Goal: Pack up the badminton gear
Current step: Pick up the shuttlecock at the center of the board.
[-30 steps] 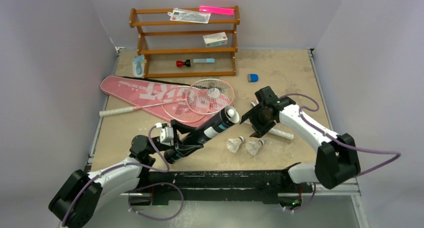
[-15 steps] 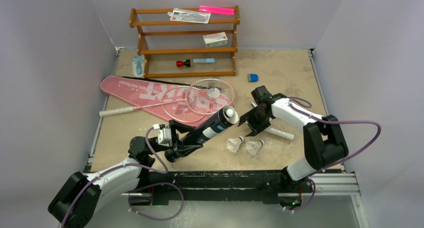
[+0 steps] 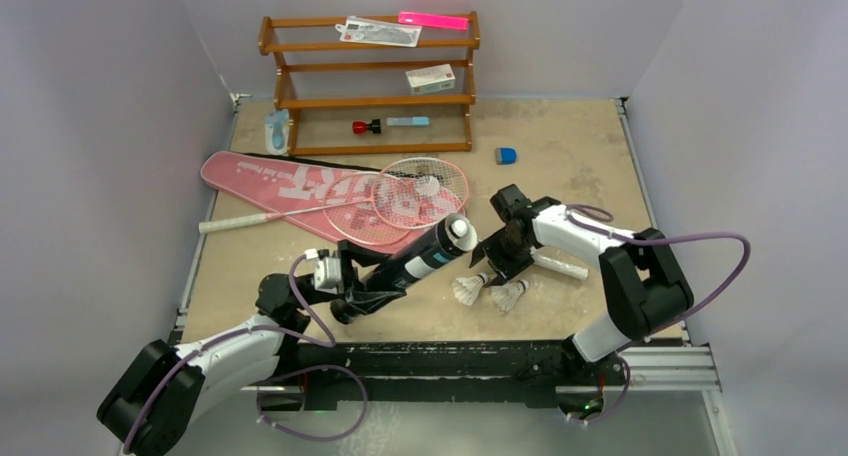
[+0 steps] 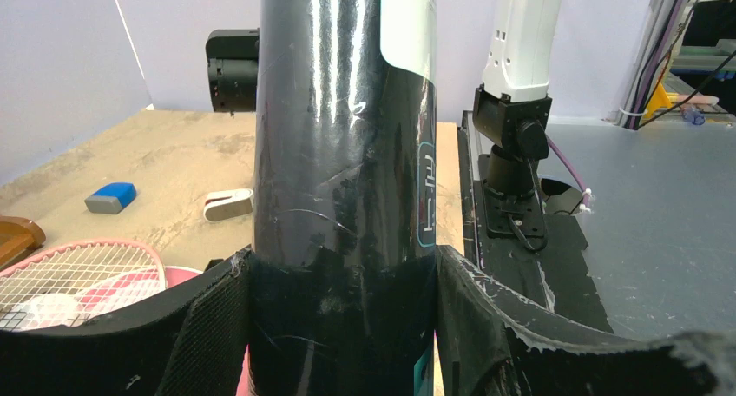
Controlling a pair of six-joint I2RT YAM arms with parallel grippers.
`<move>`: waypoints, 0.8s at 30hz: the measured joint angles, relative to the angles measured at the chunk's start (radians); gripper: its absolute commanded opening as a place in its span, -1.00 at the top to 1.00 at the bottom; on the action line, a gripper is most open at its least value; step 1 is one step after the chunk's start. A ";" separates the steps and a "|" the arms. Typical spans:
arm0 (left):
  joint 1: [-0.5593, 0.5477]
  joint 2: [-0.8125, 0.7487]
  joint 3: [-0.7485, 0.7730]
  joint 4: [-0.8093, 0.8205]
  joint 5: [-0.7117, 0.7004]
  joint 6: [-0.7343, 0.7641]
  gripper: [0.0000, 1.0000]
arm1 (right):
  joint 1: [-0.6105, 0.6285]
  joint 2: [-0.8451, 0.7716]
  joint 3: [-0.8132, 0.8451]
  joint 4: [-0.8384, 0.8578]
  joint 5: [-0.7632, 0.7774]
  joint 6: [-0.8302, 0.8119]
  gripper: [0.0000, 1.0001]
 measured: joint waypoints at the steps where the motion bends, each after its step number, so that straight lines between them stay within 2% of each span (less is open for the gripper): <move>1: 0.000 0.000 0.000 0.003 0.001 0.000 0.05 | 0.001 0.005 -0.001 0.004 0.001 0.002 -0.16; 9: 0.000 -0.025 0.000 0.001 0.002 0.001 0.05 | 0.001 0.043 -0.029 0.029 0.002 0.012 -0.13; 11: 0.000 -0.026 0.000 0.001 0.002 0.001 0.05 | 0.001 0.050 -0.034 0.036 0.000 0.012 -0.05; 14: 0.000 -0.023 0.000 0.002 0.002 0.001 0.05 | 0.000 0.064 -0.035 0.052 -0.011 0.011 0.22; 16: 0.000 -0.014 0.000 0.003 0.003 0.000 0.05 | 0.000 0.067 -0.035 0.056 -0.016 0.012 0.24; 18: 0.000 -0.004 0.000 0.003 0.003 0.000 0.05 | 0.000 0.067 -0.035 0.062 -0.018 0.011 0.48; 24: 0.000 0.002 0.000 0.003 0.003 0.001 0.05 | 0.000 0.032 -0.013 0.001 0.026 0.008 0.51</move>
